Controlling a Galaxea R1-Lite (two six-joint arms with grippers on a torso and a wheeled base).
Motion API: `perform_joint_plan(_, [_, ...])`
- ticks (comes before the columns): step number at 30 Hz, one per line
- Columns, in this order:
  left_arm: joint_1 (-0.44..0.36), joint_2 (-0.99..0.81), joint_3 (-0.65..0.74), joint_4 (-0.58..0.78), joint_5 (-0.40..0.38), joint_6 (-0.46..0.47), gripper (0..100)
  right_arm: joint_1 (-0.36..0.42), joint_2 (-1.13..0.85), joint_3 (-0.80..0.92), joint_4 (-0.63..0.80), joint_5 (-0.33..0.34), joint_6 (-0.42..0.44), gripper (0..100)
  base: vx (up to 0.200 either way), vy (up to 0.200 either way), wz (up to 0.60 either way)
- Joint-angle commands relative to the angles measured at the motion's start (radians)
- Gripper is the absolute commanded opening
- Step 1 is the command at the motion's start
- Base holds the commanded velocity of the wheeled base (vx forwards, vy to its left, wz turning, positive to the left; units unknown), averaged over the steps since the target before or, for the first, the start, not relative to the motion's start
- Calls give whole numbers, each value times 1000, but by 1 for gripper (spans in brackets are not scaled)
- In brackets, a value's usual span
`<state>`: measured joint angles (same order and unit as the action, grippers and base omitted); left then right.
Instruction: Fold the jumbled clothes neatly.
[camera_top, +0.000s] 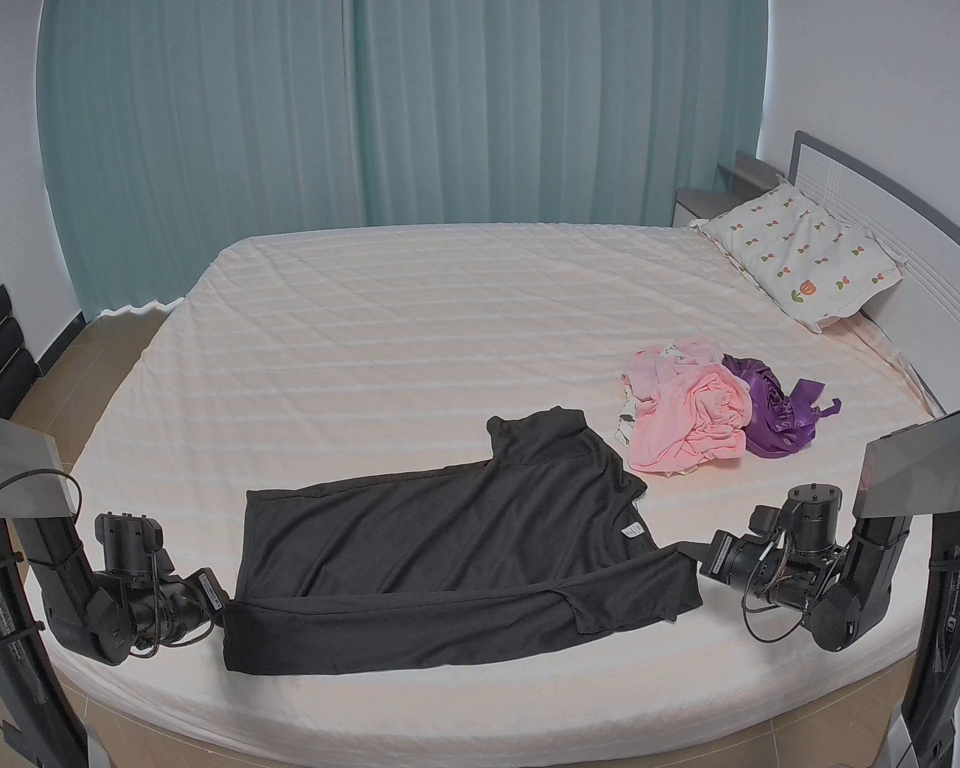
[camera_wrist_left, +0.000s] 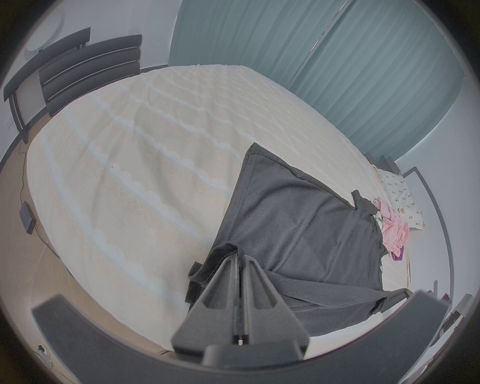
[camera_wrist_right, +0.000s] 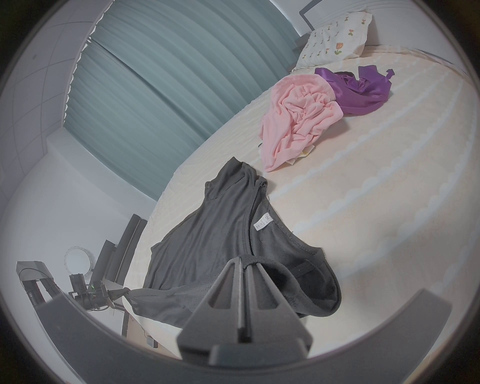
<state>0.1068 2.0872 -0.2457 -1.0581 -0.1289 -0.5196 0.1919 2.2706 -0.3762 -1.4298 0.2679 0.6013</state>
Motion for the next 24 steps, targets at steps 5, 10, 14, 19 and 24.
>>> perform_joint_plan(5, [1, 108, -64, -3, 3, -25, 0, 1, 49, -70, 31, -4, 0, 0, 0, 0, 0])
perform_joint_plan(10, [2, 145, -102, -3, 12, -56, 0, 3, 78, -116, 43, -6, 0, 0, 0, 0, 0])
perform_joint_plan(14, [2, 155, -119, -5, 14, -57, 0, 3, 90, -144, 60, -7, 0, 0, 0, 0, 0])
perform_joint_plan(19, [1, 178, -136, -5, 15, -56, 0, 3, 107, -168, 77, -7, 0, 0, 0, 0, 0])
perform_joint_plan(24, [1, 205, -156, -5, 17, -56, 0, 3, 132, -188, 77, -9, 0, 0, 0, 0, 0])
